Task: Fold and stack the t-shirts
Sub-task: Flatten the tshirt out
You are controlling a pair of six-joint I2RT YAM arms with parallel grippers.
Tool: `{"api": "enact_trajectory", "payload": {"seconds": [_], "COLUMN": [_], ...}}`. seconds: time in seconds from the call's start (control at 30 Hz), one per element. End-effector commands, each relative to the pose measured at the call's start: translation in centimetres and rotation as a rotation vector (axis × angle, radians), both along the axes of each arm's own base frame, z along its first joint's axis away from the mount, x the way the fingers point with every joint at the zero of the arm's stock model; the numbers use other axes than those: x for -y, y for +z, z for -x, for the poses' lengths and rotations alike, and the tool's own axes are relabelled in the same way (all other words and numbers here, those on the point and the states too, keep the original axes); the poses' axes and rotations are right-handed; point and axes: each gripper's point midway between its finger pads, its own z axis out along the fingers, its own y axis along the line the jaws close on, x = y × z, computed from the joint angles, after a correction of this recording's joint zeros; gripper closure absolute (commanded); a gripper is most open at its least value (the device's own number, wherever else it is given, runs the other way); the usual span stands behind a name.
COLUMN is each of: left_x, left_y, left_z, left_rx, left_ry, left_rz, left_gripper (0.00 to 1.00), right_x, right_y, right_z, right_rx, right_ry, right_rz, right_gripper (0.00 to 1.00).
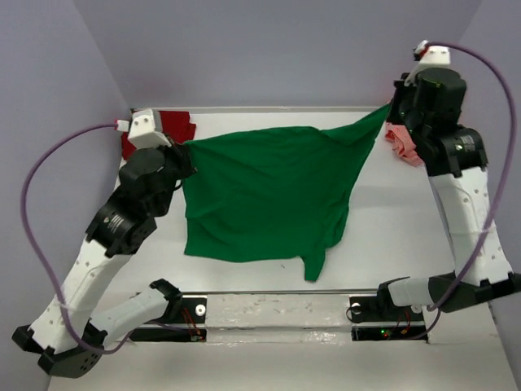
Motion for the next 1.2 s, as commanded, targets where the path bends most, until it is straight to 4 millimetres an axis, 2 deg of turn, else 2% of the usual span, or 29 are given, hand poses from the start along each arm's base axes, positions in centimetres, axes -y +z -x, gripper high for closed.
{"api": "enact_trajectory", "payload": {"seconds": [0.0, 0.03, 0.07, 0.13, 0.17, 0.2, 0.27, 0.37, 0.47, 0.5, 0.77, 0.93, 1.17], "left_x": [-2.1, -3.0, -3.7, -5.5, -6.4, -6.8, -7.8, -8.3, -8.4, -8.3, -9.7, -9.8, -8.9], "left_y": [6.9, 7.0, 8.1, 8.9, 10.1, 10.6, 11.3, 12.2, 13.2, 13.6, 16.6, 17.4, 17.8], "left_z": [3.5, 4.2, 5.0, 6.5, 7.6, 8.1, 9.3, 10.5, 11.7, 12.0, 14.3, 14.2, 12.8], "left_rx": [0.153, 0.148, 0.169, 0.189, 0.216, 0.228, 0.244, 0.271, 0.301, 0.311, 0.365, 0.385, 0.388], "left_ry": [-0.015, 0.001, 0.011, 0.04, 0.049, 0.048, 0.056, 0.036, -0.001, -0.019, -0.01, 0.008, -0.007], "left_rz": [0.035, 0.024, 0.036, 0.038, 0.054, 0.058, 0.064, 0.084, 0.111, 0.118, 0.088, 0.067, 0.059], "left_gripper": [1.0, 1.0, 1.0, 1.0, 1.0, 1.0, 1.0, 1.0, 1.0, 1.0, 1.0, 1.0, 1.0], "right_x": [2.4, 2.8, 2.9, 3.2, 3.2, 3.0, 2.8, 2.7, 2.3, 2.1, 1.7, 1.3, 1.4], "right_y": [11.7, 13.7, 14.0, 15.8, 16.8, 17.8, 19.3, 20.7, 21.3, 22.0, 23.6, 23.6, 23.9], "right_z": [8.3, 9.9, 10.9, 13.9, 15.4, 17.3, 19.6, 22.3, 23.6, 24.6, 26.8, 24.9, 23.7], "right_rx": [0.279, 0.329, 0.332, 0.397, 0.43, 0.474, 0.532, 0.582, 0.602, 0.627, 0.679, 0.652, 0.65], "right_ry": [-0.001, 0.001, 0.009, 0.033, 0.05, 0.088, 0.123, 0.162, 0.198, 0.221, 0.27, 0.265, 0.245], "right_rz": [-0.032, -0.043, -0.044, -0.059, -0.069, -0.083, -0.109, -0.133, -0.151, -0.157, -0.191, -0.181, -0.161], "right_gripper": [1.0, 1.0, 1.0, 1.0, 1.0, 1.0, 1.0, 1.0, 1.0, 1.0, 1.0, 1.0, 1.0]}}
